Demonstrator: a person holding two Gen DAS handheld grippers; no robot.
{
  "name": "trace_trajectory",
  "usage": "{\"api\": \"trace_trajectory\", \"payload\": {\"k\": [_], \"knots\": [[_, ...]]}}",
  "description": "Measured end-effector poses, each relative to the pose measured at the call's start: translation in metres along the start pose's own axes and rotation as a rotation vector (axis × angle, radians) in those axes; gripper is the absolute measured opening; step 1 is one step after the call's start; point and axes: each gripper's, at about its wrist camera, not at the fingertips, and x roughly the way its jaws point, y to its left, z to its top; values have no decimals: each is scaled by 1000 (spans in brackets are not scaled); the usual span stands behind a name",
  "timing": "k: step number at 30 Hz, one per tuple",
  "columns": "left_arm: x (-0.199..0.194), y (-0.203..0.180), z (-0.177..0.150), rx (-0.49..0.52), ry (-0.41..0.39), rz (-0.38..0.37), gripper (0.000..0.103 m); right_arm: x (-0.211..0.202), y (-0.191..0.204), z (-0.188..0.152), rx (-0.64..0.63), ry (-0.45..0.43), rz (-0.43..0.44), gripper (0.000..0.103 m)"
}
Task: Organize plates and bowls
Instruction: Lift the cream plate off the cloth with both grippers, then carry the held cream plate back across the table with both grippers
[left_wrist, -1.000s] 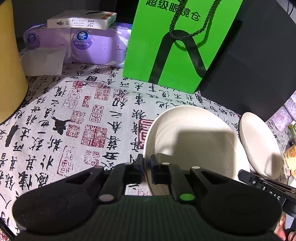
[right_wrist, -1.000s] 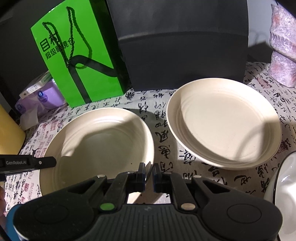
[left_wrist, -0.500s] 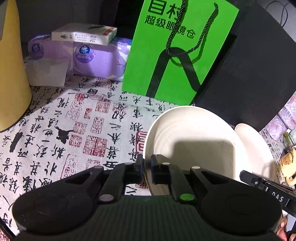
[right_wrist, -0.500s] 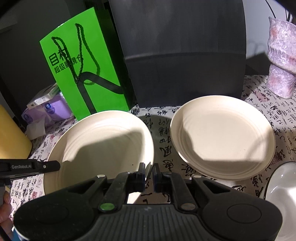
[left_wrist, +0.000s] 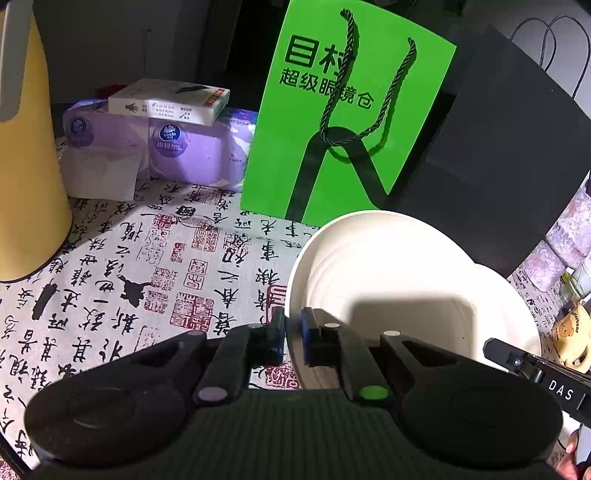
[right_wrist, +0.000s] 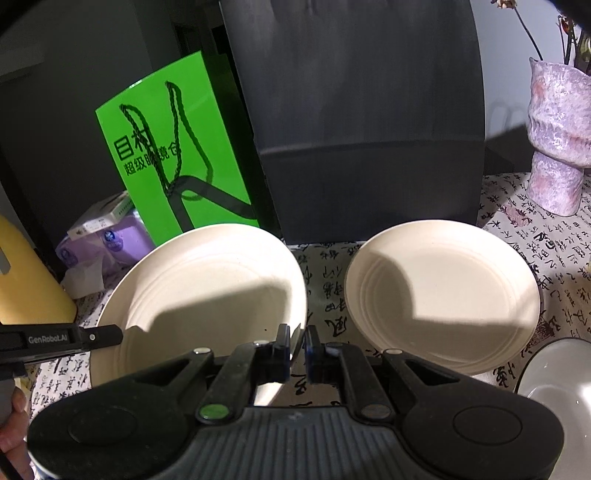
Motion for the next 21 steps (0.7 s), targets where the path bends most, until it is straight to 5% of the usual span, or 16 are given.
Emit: {"api": "trace_trajectory", "payload": {"k": [21], "knots": [[-37, -25, -3, 59, -106, -21, 9, -41, -10, -4, 12, -116, 19, 7]]}}
